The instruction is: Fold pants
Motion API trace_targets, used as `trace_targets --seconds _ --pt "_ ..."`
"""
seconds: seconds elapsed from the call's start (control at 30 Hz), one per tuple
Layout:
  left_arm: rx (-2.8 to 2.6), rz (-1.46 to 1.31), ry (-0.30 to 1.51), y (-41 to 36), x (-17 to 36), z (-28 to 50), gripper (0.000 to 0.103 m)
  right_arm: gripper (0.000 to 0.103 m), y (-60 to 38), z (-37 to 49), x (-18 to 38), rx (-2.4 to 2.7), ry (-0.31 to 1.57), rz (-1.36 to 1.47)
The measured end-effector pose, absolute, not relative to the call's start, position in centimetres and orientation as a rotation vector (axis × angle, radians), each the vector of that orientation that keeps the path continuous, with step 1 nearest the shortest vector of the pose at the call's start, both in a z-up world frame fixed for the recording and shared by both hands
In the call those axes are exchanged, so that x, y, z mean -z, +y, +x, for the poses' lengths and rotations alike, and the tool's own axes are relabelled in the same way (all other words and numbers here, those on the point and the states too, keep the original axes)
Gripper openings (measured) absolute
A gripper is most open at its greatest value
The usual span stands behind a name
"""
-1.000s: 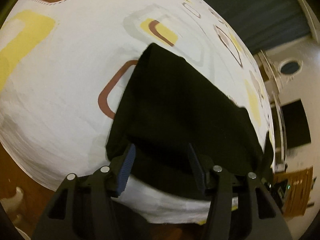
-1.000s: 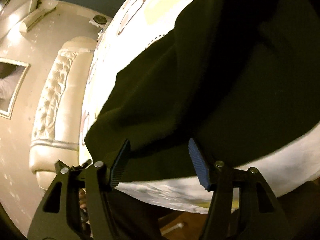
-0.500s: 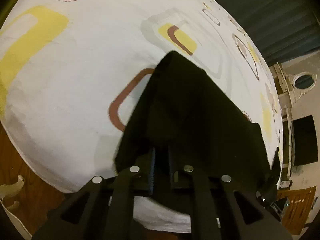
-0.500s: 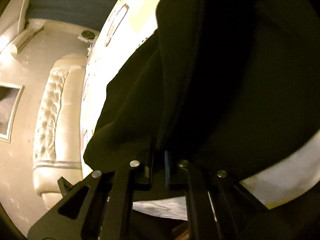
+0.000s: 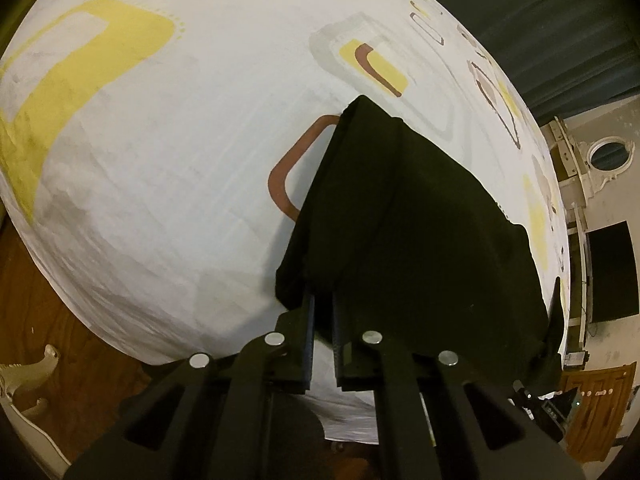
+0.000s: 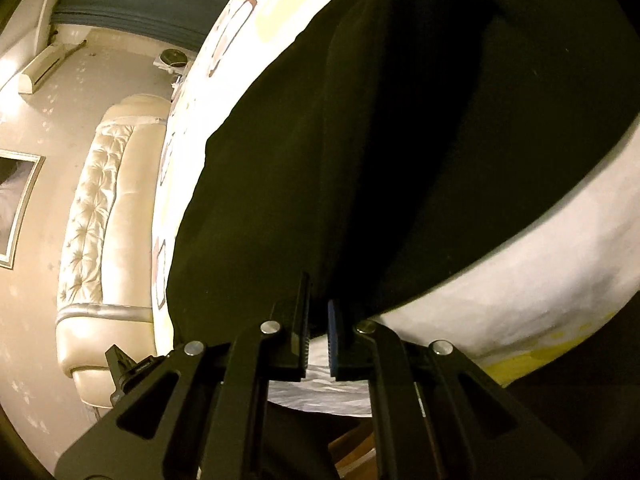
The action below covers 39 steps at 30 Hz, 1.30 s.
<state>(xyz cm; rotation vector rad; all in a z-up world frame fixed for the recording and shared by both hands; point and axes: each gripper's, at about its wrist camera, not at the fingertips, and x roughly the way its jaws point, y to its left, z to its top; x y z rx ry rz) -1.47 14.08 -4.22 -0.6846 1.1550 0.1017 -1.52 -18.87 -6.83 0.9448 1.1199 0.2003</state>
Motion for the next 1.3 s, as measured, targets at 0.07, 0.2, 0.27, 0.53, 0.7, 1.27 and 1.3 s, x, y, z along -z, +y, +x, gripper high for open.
trace_targets --seconds 0.07,0.2,0.27,0.53,0.7,1.27,1.3 --pt "-0.095 -0.651 1.154 13.7 3.8 -1.5 0.008 0.009 -18.9 -1.4 6.6 -0.208 1.129 0.931" --pt "-0.092 -0.544 1.172 12.4 2.6 -2.3 0.010 0.023 -19.5 -1.7 5.2 -0.236 1.154 0.929" --pt "-0.068 -0.479 1.174 11.4 1.7 -3.1 0.010 0.038 -21.1 -2.2 3.6 -0.230 1.138 0.915" --pt "-0.036 -0.267 1.003 6.9 -2.8 -1.9 0.055 0.047 -38.8 -5.9 -1.5 0.044 0.809 1.055" --pt "-0.091 -0.224 0.934 4.3 -2.0 2.2 0.069 0.047 -50.5 -9.5 2.1 0.261 0.564 1.379" --pt "-0.205 -0.316 1.033 1.9 3.0 4.4 0.078 0.005 -58.6 -6.6 6.4 0.396 0.403 1.413" --pt "-0.208 -0.314 1.030 1.8 3.0 4.4 0.078 0.005 -58.4 -6.6 5.5 0.411 0.422 1.328"
